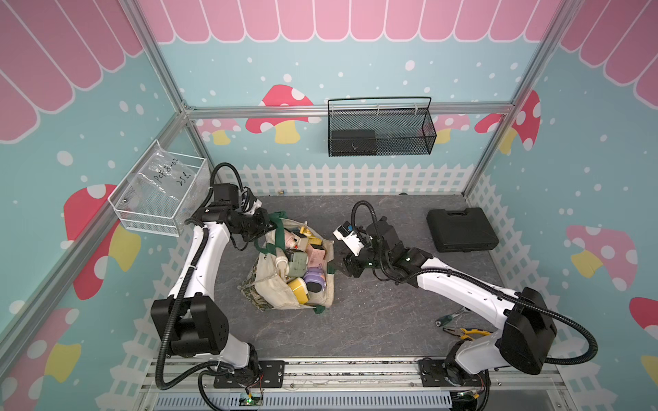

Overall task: Take out the pencil sharpeners from the tote bags
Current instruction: Pick up the canvas bag from the center of the board.

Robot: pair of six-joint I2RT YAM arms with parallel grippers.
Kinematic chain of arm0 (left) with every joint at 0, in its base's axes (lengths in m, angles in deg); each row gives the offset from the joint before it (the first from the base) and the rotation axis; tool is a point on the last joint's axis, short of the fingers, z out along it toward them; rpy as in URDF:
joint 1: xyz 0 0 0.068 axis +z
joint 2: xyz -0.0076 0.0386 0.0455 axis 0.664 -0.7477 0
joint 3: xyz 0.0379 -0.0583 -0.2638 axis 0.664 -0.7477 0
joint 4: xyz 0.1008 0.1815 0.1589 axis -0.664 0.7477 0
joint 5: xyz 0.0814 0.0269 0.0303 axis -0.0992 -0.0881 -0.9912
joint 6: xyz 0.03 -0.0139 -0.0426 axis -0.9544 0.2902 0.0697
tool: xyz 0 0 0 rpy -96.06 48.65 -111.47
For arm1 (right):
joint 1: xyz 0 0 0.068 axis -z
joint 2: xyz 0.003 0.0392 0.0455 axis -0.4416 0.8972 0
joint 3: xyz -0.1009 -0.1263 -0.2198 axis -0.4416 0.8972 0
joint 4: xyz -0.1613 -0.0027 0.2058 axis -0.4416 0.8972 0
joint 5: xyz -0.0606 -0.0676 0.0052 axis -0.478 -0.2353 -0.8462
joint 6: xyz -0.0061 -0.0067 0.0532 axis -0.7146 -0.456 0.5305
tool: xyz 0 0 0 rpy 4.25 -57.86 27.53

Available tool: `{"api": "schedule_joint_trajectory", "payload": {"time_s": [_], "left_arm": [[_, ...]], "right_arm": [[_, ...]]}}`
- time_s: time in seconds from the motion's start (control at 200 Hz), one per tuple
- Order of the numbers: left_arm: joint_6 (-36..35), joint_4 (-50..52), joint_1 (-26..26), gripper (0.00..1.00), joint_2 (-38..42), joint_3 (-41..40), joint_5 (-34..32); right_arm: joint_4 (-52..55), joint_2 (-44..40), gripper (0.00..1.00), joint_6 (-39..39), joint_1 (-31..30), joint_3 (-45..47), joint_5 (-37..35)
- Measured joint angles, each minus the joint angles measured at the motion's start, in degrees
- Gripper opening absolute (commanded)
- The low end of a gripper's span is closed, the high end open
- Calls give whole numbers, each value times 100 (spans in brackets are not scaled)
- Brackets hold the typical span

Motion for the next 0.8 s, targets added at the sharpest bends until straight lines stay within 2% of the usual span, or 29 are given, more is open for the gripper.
{"api": "schedule_joint_trajectory", "payload": {"time_s": [0.125, 0.275, 0.455, 0.61, 0.801], "left_arm": [[-109, -94, 0, 0, -133, 81, -4], [-199, -111, 0, 0, -138, 81, -48], [-221, -157, 22, 0, -138, 72, -114], [-195, -334, 111, 0, -138, -31, -74], [-170, -492, 166, 0, -138, -127, -61]], "right_arm": [[-111, 229, 63, -435, 0, -389, 166], [-284, 1034, 64, -857, -59, -1346, 470], [-227, 1856, 66, -1539, -361, -2203, 291], [-236, 1963, 67, -2201, -715, -2111, -260], [-710, 1797, 66, -2739, -1152, -1316, -925]]}}
